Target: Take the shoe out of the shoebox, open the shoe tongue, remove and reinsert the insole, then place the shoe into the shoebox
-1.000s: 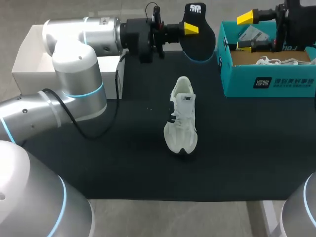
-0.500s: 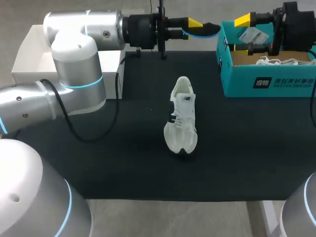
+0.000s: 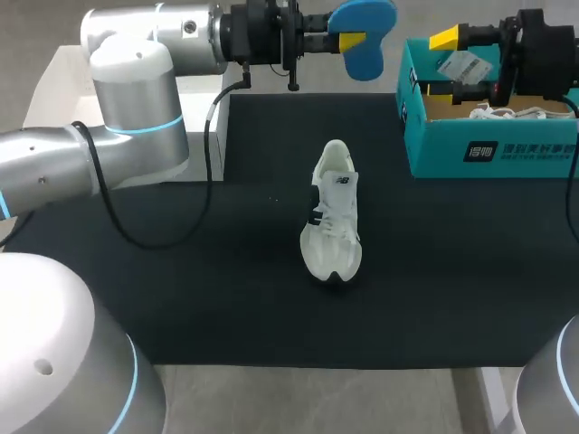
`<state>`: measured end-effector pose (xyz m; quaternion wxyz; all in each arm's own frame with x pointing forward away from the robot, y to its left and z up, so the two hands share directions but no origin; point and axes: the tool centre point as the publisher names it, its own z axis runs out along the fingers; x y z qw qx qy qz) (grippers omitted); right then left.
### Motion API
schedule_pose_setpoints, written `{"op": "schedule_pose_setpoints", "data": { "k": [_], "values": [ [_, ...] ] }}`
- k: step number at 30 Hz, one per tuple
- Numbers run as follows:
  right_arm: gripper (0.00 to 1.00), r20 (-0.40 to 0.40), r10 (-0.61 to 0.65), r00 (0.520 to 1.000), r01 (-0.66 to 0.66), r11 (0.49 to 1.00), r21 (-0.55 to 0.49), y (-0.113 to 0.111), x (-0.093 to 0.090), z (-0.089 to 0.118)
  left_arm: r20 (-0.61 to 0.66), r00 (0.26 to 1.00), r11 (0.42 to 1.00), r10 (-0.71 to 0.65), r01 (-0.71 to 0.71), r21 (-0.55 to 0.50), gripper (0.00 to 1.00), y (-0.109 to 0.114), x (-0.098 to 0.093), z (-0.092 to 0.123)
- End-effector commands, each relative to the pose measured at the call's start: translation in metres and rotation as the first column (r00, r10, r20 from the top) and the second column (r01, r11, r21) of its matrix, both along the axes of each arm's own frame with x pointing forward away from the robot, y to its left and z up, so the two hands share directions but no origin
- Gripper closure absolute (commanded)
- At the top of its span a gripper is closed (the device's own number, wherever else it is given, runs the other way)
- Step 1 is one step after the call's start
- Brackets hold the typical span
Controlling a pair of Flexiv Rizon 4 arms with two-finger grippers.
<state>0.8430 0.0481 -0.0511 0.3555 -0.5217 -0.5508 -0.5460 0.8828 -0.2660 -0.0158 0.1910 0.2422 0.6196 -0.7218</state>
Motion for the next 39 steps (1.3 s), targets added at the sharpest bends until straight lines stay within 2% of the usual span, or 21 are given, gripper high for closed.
{"op": "schedule_pose_setpoints", "data": {
  "k": [1,10,11,12,13,14,15,16,17,19,36,39],
  "values": [
    [0.00,-0.002,-0.004,1.000,0.004,1.000,0.002,0.003,0.000,-0.002,-0.528,0.848,0.990,-0.041,0.104,0.092,1.00,0.004,-0.002,0.006],
    [0.00,-0.008,-0.004,1.000,0.004,1.000,-0.006,0.003,-0.001,-0.002,-0.528,0.848,0.990,-0.041,0.104,0.092,1.00,0.004,-0.002,0.006],
    [0.00,-0.009,-0.004,1.000,0.004,1.000,-0.007,0.003,-0.001,-0.002,-0.670,0.742,0.988,-0.021,0.117,0.099,1.00,0.002,0.004,0.004],
    [0.00,-0.010,-0.004,1.000,0.004,1.000,-0.008,0.004,-0.001,-0.002,-0.721,0.691,0.988,-0.046,0.136,0.068,1.00,0.001,0.007,0.002],
    [0.00,-0.011,-0.003,1.000,0.003,1.000,-0.008,0.004,-0.001,-0.003,-0.801,0.599,0.992,-0.001,0.099,0.073,1.00,0.003,0.011,0.002],
    [0.00,-0.011,-0.002,1.000,0.002,1.000,-0.008,0.005,-0.002,-0.003,-0.871,0.491,0.984,0.025,0.144,0.110,1.00,0.000,0.016,-0.002],
    [0.00,-0.012,-0.002,1.000,0.002,1.000,-0.007,0.005,-0.002,-0.003,-0.908,0.419,0.986,0.015,0.142,0.082,1.00,0.001,0.016,-0.003],
    [0.00,-0.013,-0.003,1.000,0.003,1.000,-0.007,0.005,-0.002,-0.003,-0.955,0.288,0.979,0.071,0.163,0.122,1.00,0.001,0.019,-0.006],
    [0.00,-0.014,-0.002,1.000,0.002,1.000,-0.007,0.005,-0.002,-0.003,-0.975,0.222,0.977,0.025,0.201,0.071,1.00,0.001,0.019,-0.009],
    [0.00,-0.016,-0.002,1.000,0.002,1.000,-0.008,0.005,-0.003,-0.003,-0.996,0.075,0.956,0.041,0.286,0.061,1.00,0.001,0.016,-0.014],
    [0.00,-0.022,0.009,1.000,-0.009,1.000,-0.018,0.009,-0.001,-0.004,-0.996,0.075,0.956,0.041,0.286,0.061,1.00,0.001,0.016,-0.014],
    [0.00,-0.021,0.009,1.000,-0.010,1.000,-0.017,0.010,-0.001,-0.004,-0.987,-0.132,0.963,0.096,0.264,0.059,1.00,0.002,0.023,-0.024]
  ]
}}
